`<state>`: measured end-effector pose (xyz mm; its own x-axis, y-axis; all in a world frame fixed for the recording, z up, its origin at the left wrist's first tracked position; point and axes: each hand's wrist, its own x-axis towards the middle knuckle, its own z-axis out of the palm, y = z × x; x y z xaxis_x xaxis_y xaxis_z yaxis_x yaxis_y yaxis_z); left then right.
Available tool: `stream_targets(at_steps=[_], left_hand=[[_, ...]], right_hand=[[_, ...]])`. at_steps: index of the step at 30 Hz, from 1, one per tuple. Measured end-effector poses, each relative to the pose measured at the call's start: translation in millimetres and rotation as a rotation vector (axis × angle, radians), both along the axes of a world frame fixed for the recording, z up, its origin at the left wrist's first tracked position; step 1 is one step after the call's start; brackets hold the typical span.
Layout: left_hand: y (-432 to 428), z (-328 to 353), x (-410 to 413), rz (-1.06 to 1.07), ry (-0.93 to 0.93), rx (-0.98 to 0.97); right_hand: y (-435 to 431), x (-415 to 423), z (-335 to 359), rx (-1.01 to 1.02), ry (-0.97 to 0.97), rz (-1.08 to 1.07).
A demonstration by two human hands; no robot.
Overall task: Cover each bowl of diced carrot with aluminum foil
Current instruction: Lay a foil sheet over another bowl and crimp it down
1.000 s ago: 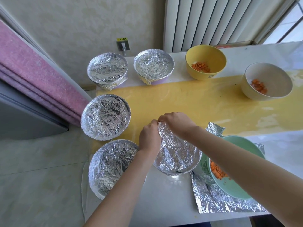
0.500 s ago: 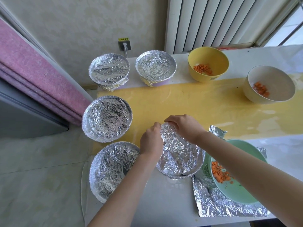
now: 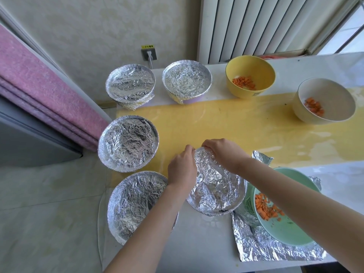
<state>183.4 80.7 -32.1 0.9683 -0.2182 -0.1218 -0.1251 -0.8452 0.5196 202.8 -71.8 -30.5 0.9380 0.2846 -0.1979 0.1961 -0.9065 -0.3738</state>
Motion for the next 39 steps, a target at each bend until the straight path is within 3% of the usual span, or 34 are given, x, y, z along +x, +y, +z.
stream_targets(at_steps=[20, 27, 30, 35, 39], left_hand=[[2.0, -1.5, 4.2, -0.001, -0.062, 0.17], [6.1, 2.0, -3.7, -0.001, -0.188, 0.146], [10.4, 1.4, -6.9, -0.047, -0.127, 0.193], [9.2, 1.4, -4.2, 0.01, -0.064, 0.012], [8.0, -4.1, -2.2, 0.025, -0.033, -0.021]], right_hand=[[18.3, 15.3, -1.2, -0.16, -0.027, 0.133], [6.6, 11.2, 4.4, 0.12, 0.119, 0.038], [0.6, 9.5, 5.5, 0.149, 0.113, -0.029], [3.2, 9.5, 3.6, 0.093, 0.039, -0.005], [4.7, 7.9, 0.9, -0.029, 0.027, 0.063]])
